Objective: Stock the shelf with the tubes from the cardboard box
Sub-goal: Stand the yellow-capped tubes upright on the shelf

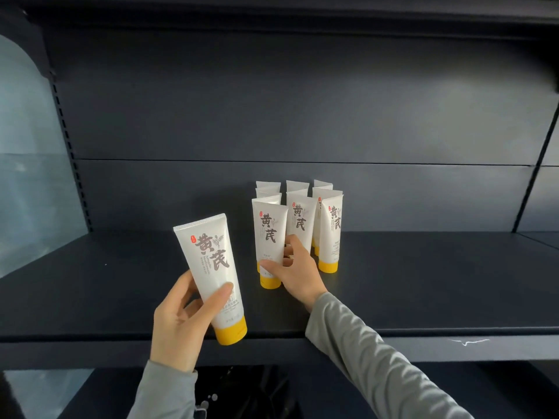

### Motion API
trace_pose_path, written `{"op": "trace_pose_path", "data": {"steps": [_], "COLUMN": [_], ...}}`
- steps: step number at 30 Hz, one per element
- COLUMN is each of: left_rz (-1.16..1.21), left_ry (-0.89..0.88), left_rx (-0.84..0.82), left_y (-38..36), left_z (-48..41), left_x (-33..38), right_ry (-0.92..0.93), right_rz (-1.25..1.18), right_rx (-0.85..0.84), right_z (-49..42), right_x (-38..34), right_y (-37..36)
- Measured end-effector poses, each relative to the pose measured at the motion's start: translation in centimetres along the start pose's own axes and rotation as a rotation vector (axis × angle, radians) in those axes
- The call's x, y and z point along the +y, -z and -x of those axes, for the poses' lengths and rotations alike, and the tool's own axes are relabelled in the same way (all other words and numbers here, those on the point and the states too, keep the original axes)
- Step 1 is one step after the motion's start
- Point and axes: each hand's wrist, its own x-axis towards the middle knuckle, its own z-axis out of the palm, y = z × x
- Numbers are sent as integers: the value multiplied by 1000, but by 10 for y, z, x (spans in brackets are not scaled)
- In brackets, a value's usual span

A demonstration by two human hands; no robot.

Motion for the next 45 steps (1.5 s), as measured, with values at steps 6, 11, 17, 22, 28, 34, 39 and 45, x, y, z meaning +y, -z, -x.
{"op": "trace_pose_path", "data": {"steps": [6,11,17,22,28,34,39,45], "left_rz": [-3,-11,33,82,68,11,-17,-30], "left_ry": [-14,-6,8,-10,-24,-66,-74,-90], "left_rx": [10,-1,-35,-100,-206,-226,-267,-309], "left_y": [-4,-10,-15,-30,-51,-56,-57,-61], "left_z": [-3,-6,-12,-19,-20,-21,-20,-17], "left_x": [-3,-4,-1,6,9,5,4,6], "right_ry": [-24,-30,62,204,221,244,259,259], "right_rz": [19,19,29,-98,-99,-39,21,-23], "right_rx": [-21,-54,94,-21,-194,-157,-148,-152], "right_z": [-5,-2,21,59,76,80,81,76], "right_x": [0,1,-10,-28,-37,-34,-34,-30], "right_y": [3,6,22,29,35,45,51,57]}}
